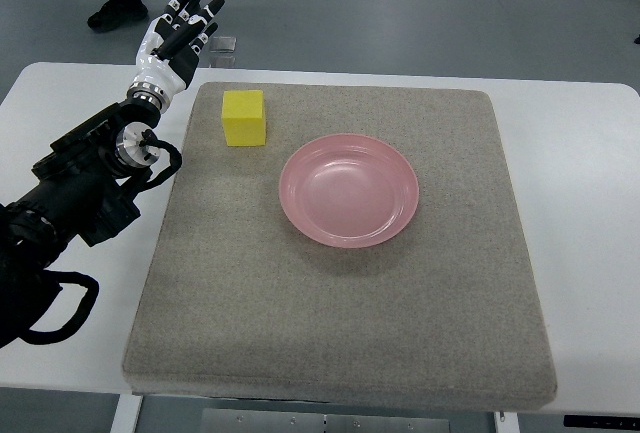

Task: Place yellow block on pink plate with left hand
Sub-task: 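Swing the left hand over toward the yellow cube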

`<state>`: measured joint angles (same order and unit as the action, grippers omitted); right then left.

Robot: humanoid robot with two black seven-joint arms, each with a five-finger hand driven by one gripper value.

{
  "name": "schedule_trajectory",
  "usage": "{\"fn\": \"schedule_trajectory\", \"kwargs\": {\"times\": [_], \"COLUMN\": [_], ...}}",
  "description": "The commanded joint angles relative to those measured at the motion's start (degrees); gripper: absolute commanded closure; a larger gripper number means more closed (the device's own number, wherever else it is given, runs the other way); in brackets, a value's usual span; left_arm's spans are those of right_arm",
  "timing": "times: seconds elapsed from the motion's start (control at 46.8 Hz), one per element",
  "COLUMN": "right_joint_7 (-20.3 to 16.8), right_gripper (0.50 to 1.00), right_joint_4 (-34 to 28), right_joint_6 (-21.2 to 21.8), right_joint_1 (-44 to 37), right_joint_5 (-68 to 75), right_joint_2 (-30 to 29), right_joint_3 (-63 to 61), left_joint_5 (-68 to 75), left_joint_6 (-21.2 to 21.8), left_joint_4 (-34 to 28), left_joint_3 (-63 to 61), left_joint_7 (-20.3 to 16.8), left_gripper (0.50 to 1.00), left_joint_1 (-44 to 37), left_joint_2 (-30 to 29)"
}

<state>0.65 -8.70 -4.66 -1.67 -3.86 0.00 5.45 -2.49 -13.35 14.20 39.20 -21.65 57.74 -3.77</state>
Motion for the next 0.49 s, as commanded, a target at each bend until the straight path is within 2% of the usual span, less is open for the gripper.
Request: {"fn": "schedule_trajectory", "kwargs": {"times": [0.0, 0.149, 0.278, 0.47], "right_joint_7": [0.0, 0.0, 0.0, 0.0], "right_gripper": [0.576, 0.576, 0.576, 0.576], "right_joint_4": [0.0, 0.0, 0.0, 0.0], "right_joint_6": [0.0, 0.0, 0.0, 0.0], "right_joint_1": [0.0, 0.0, 0.0, 0.0], "right_joint_5": [0.1, 0.0, 0.0, 0.0], "right_joint_2": [0.0, 0.0, 0.0, 0.0], "right_joint_3": [0.0, 0.0, 0.0, 0.0], "left_joint_5": [0.0, 0.0, 0.0, 0.0], "left_joint_6": [0.2, 0.4, 0.9, 3.8], "left_joint_4": [-0.1, 0.9, 3.4, 15.7], "left_joint_3": [0.0, -1.1, -10.4, -23.4], "left_joint_7": [0.1, 0.3, 0.5, 0.7], "left_gripper": [0.510, 0.510, 0.512, 0.516], "left_joint_1": [0.6, 2.8, 5.6, 8.3], "left_joint_2": [0.0, -0.4, -2.1, -10.9]}}
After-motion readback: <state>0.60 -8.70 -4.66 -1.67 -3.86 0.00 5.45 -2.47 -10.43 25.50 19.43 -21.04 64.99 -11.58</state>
